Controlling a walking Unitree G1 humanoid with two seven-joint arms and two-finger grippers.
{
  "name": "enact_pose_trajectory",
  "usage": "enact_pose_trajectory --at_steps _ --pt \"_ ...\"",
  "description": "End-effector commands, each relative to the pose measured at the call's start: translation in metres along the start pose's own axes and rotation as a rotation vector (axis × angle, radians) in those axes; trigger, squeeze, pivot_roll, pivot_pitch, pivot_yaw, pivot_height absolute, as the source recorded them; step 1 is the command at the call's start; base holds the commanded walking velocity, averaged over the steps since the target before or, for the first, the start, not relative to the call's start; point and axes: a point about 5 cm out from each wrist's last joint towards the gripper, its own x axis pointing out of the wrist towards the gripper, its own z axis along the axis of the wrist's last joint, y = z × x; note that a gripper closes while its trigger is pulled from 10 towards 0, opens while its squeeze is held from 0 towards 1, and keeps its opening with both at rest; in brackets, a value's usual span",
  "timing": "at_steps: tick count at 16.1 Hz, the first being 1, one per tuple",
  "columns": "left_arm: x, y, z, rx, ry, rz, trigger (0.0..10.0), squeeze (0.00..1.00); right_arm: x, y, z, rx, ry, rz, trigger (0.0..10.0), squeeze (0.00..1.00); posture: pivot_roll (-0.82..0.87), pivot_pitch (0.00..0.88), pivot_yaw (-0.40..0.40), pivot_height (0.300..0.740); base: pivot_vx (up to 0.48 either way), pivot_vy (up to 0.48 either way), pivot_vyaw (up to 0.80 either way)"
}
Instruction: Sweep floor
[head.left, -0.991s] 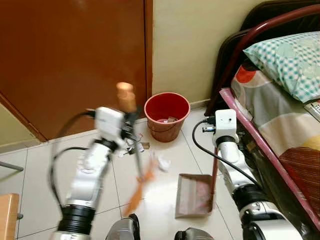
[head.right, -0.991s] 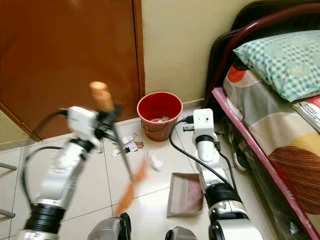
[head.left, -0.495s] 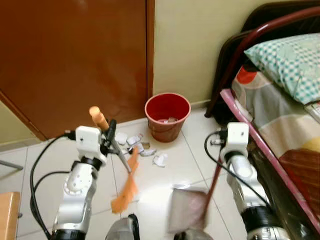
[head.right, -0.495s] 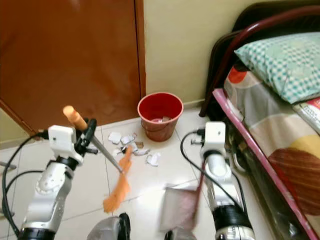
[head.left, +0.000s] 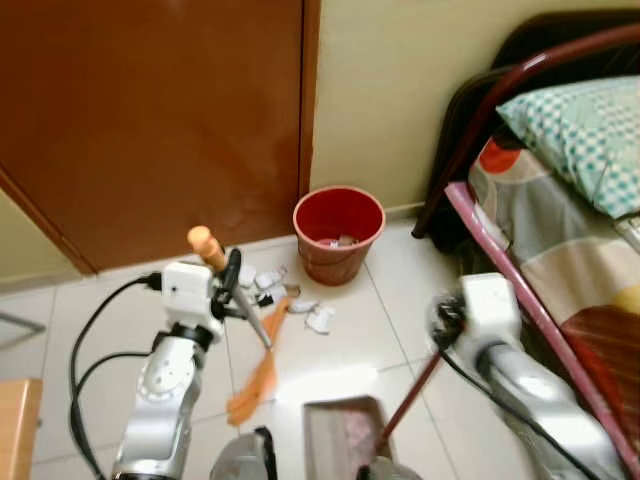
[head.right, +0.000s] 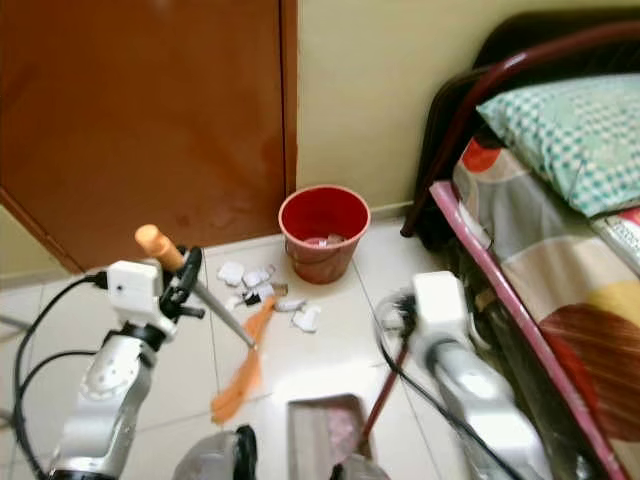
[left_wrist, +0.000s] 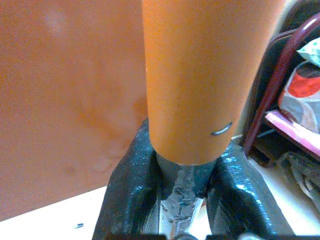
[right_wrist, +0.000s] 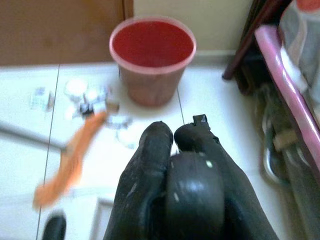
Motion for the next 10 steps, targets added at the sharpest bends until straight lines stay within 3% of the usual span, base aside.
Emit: enact_pose_trajectory --at_steps 1,3,5,6,8,9,10 --pt "-0.007 0.004 -0.011 0.01 0.068 0.023 10.0 0.0 -0.02 -0.007 -0.026 0.003 0.192 -0.015 10.0 0.0 0.01 0.161 -0.1 0.74 0.0 0.0 0.0" --pt "-0.012 0.007 -0.015 0.014 0.087 0.043 10.0 0.0 -0.056 -0.013 -0.042 -0.037 0.288 0.019 10.0 0.0 -0.01 0.176 -0.11 0.74 0.0 0.0 0.0" --pt "-0.013 0.002 -0.018 0.006 0.097 0.039 10.0 0.0 -0.056 -0.028 -0.053 -0.038 0.338 -0.031 10.0 0.0 -0.02 0.171 -0.101 0.74 0.0 0.0 0.0" --pt "-0.012 -0.003 -0.017 0.006 0.097 0.024 10.0 0.0 -0.039 -0.037 -0.043 -0.021 0.271 -0.055 10.0 0.0 -0.02 0.165 -0.089 0.74 0.0 0.0 0.0" --pt "-0.009 -0.003 -0.013 0.012 0.091 0.014 10.0 0.0 -0.003 -0.044 -0.01 -0.078 0.086 -0.066 10.0 0.0 -0.02 0.156 -0.05 0.74 0.0 0.0 0.0" --pt "-0.008 -0.001 -0.013 0.018 0.093 0.016 10.0 0.0 0.007 -0.043 -0.001 -0.081 0.031 -0.067 3.2 0.0 -0.02 0.154 -0.04 0.74 0.0 0.0 0.0" --pt "-0.008 0.001 -0.013 0.025 0.096 0.018 10.0 0.0 0.016 -0.04 0.007 -0.079 -0.015 -0.073 1.6 0.0 -0.01 0.152 -0.033 0.74 0.0 0.0 0.0"
